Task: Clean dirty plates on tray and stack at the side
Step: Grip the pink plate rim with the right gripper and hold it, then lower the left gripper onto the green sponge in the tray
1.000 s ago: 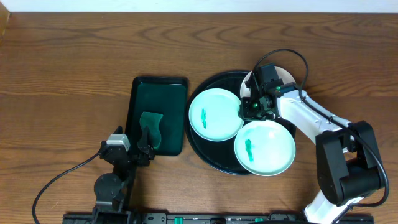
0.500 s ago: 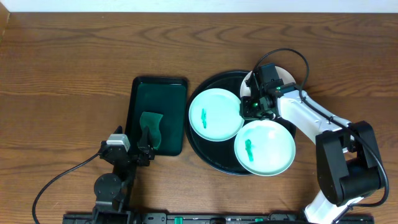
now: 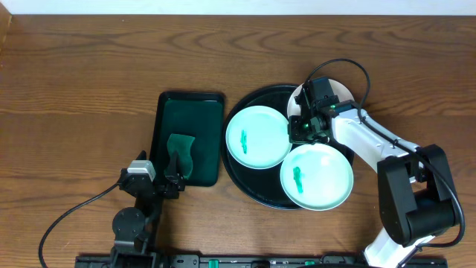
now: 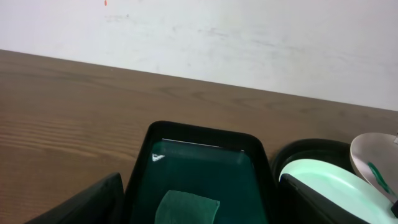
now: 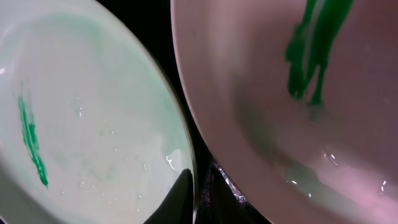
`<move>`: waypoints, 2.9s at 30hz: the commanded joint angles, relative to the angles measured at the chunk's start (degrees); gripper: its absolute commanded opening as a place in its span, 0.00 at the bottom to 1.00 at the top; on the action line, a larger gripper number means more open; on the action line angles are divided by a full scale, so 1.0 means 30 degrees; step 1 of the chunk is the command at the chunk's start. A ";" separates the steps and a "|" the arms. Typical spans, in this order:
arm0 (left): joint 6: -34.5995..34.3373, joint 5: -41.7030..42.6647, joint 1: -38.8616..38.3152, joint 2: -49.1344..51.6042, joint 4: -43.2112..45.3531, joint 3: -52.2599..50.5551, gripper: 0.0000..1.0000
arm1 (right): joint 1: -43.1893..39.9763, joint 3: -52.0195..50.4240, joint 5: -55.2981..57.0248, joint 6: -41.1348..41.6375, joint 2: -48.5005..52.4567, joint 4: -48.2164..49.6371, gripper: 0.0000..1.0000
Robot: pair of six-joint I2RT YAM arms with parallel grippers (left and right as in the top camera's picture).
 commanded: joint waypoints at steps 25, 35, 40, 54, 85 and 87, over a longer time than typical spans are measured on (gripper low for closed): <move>0.0160 -0.0087 -0.0051 -0.0131 -0.0794 -0.0211 0.79 | 0.0379 -0.0408 0.0226 0.0408 0.0029 0.0546 0.01; 0.0000 0.0080 -0.0051 -0.0131 -0.0765 -0.0211 0.79 | 0.0379 -0.0408 0.0233 0.0401 0.0029 0.0517 0.01; 0.0022 0.0131 -0.0051 -0.0131 -0.0780 -0.0211 0.79 | 0.0379 -0.0408 0.0233 0.0401 0.0029 0.0561 0.01; -0.4728 0.2361 -0.0051 0.0911 -0.0240 0.3504 0.79 | 0.0379 -0.0408 0.0233 0.0401 0.0029 0.0561 0.01; 0.0160 0.3206 -0.0051 2.5514 -1.9482 2.6287 0.79 | 0.0379 -0.0408 0.0226 0.0401 0.0029 0.0568 0.01; 0.0160 0.3198 -0.0051 2.6112 -1.9489 2.6287 0.79 | 0.0386 -0.0408 0.0226 0.0401 0.0029 0.0568 0.01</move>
